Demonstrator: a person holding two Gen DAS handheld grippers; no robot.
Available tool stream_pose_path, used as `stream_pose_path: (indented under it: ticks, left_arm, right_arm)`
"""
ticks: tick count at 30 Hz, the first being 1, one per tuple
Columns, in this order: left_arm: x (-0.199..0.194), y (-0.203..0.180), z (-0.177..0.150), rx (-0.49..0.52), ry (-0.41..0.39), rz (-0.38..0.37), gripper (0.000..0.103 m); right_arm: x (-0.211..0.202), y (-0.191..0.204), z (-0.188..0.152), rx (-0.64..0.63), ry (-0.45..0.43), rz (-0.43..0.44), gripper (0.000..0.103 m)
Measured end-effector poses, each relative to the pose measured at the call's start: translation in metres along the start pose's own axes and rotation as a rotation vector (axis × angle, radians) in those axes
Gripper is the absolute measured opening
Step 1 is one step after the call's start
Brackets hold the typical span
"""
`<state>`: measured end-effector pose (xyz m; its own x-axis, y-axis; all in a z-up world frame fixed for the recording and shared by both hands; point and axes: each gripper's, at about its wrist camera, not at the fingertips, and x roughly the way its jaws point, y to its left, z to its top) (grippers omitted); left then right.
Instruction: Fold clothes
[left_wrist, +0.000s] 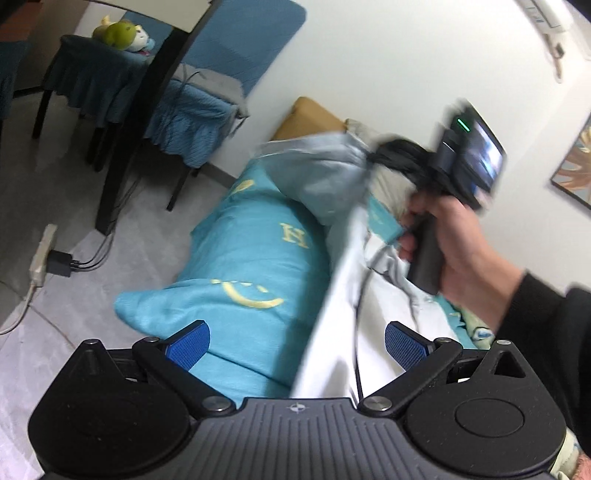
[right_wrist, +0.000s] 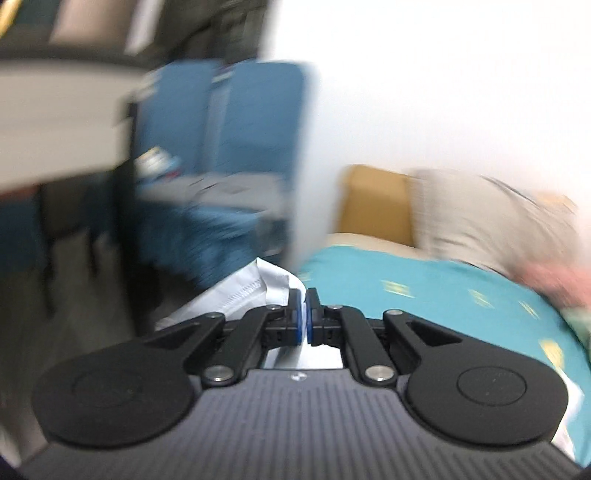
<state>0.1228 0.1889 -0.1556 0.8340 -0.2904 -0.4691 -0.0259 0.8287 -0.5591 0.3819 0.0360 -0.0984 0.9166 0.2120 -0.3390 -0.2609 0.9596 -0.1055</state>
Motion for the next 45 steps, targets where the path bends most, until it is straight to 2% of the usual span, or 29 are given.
stream_pose_path:
  ticks: [5,6,9,12,13,14,15,16,19,23,26,28,29,30,31,33,34,38,41,45]
  left_arm:
    - [0.008,-0.014,-0.004,0.040,0.013,-0.011,0.102]
    - [0.010,-0.017,-0.006,0.055,0.018,-0.007,0.102]
    - [0.013,-0.028,-0.010,0.099,0.029,0.000,0.102]
    - [0.015,-0.036,-0.014,0.134,0.039,0.005,0.102]
    - [0.017,-0.037,-0.016,0.140,0.043,0.008,0.102]
    - [0.017,-0.038,-0.017,0.144,0.046,0.011,0.102]
    - [0.018,-0.040,-0.018,0.148,0.050,0.014,0.102]
    - [0.018,-0.041,-0.019,0.152,0.053,0.017,0.102]
    - [0.020,-0.041,-0.021,0.158,0.056,0.028,0.102]
    - [0.028,-0.037,-0.020,0.143,0.073,0.041,0.102]
    - [0.033,-0.035,-0.019,0.136,0.083,0.041,0.102]
    - [0.036,-0.034,-0.020,0.136,0.091,0.041,0.102]
    - [0.035,-0.034,-0.021,0.134,0.095,0.038,0.102]
    - [0.035,-0.034,-0.021,0.130,0.098,0.033,0.102]
    - [0.036,-0.035,-0.022,0.126,0.104,0.025,0.102]
    - [0.036,-0.038,-0.024,0.139,0.103,0.013,0.102]
    - [0.037,-0.039,-0.025,0.145,0.103,0.007,0.102]
    - [0.036,-0.041,-0.027,0.156,0.080,-0.002,0.102]
    - [0.041,-0.039,-0.030,0.151,0.076,0.020,0.102]
    - [0.049,-0.038,-0.034,0.180,0.085,0.046,0.101]
  right_arm:
    - [-0.035,-0.107,-0.043,0.235,0.079,-0.193,0.006]
    - [-0.040,-0.126,-0.057,0.263,0.116,-0.217,0.006]
    - [-0.057,-0.167,-0.090,0.290,0.206,-0.273,0.008]
    - [-0.069,-0.183,-0.106,0.236,0.295,-0.264,0.011]
    - [-0.076,-0.184,-0.106,0.210,0.289,-0.243,0.031]
    - [-0.079,-0.182,-0.105,0.185,0.272,-0.215,0.045]
    - [-0.082,-0.178,-0.102,0.162,0.243,-0.177,0.069]
    - [-0.084,-0.174,-0.099,0.138,0.214,-0.137,0.080]
    - [-0.070,-0.144,-0.086,0.017,0.180,0.008,0.077]
    - [-0.040,-0.125,-0.085,-0.083,0.256,0.049,0.075]
    - [-0.018,-0.110,-0.085,-0.159,0.312,0.079,0.060]
    - [-0.003,-0.100,-0.085,-0.209,0.350,0.100,0.029]
    - [0.005,-0.095,-0.084,-0.235,0.369,0.110,0.027]
    - [0.011,-0.092,-0.083,-0.252,0.381,0.119,0.015]
    - [0.013,-0.095,-0.075,-0.226,0.356,0.117,0.007]
    - [0.015,-0.103,-0.059,-0.173,0.305,0.114,0.007]
    - [0.017,-0.108,-0.051,-0.147,0.280,0.109,0.007]
    - [0.044,-0.137,-0.017,-0.057,0.201,-0.014,0.007]
    - [0.084,-0.167,-0.013,0.046,0.217,-0.145,0.007]
    - [0.133,-0.194,-0.037,0.118,0.326,-0.277,0.007]
